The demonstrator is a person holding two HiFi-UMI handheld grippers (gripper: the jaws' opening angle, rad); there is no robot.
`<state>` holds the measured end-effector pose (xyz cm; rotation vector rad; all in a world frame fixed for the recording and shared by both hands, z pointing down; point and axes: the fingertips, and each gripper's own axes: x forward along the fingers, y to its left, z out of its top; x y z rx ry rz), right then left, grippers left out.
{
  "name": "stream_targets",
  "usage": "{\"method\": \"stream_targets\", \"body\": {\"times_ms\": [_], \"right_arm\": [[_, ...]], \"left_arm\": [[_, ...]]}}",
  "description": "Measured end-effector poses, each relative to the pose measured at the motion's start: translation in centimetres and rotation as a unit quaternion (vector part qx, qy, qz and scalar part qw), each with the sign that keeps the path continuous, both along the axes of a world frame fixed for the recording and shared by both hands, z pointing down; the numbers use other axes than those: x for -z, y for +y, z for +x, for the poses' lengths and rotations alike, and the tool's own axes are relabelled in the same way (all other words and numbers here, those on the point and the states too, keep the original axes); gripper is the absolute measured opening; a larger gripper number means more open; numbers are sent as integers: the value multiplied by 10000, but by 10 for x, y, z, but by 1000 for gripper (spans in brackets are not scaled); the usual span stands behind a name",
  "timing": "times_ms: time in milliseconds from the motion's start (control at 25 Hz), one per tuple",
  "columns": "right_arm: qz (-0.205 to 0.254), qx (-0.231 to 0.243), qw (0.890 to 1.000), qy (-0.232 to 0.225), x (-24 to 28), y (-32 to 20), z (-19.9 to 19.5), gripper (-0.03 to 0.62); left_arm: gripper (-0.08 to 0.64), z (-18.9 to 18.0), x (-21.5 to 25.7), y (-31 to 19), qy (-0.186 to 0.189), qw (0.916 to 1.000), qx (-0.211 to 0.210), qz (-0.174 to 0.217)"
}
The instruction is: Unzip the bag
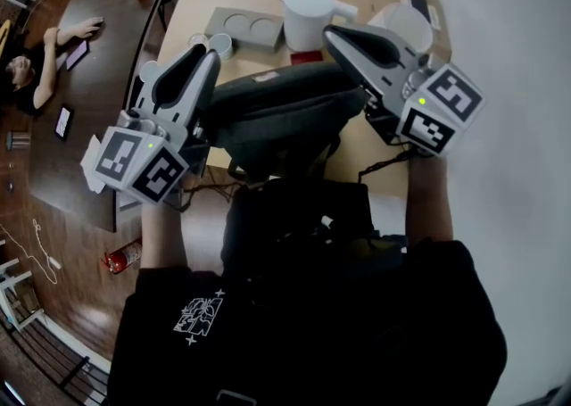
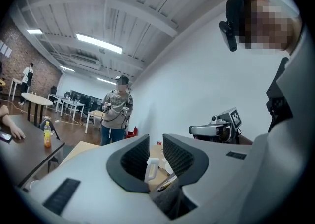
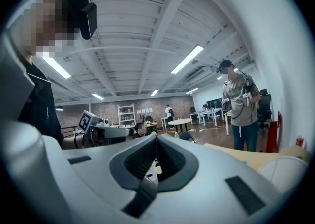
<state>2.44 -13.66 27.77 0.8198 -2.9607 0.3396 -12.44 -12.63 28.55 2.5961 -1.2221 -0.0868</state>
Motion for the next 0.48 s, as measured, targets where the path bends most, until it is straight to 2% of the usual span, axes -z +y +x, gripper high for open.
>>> {"method": "stream_targets", "body": {"times_ms": [480], "right_arm": [[165,64,9997,141,3,8,-8,21]], "left_arm": [[87,8,-2,3,-40,10000,-79,9]]}}
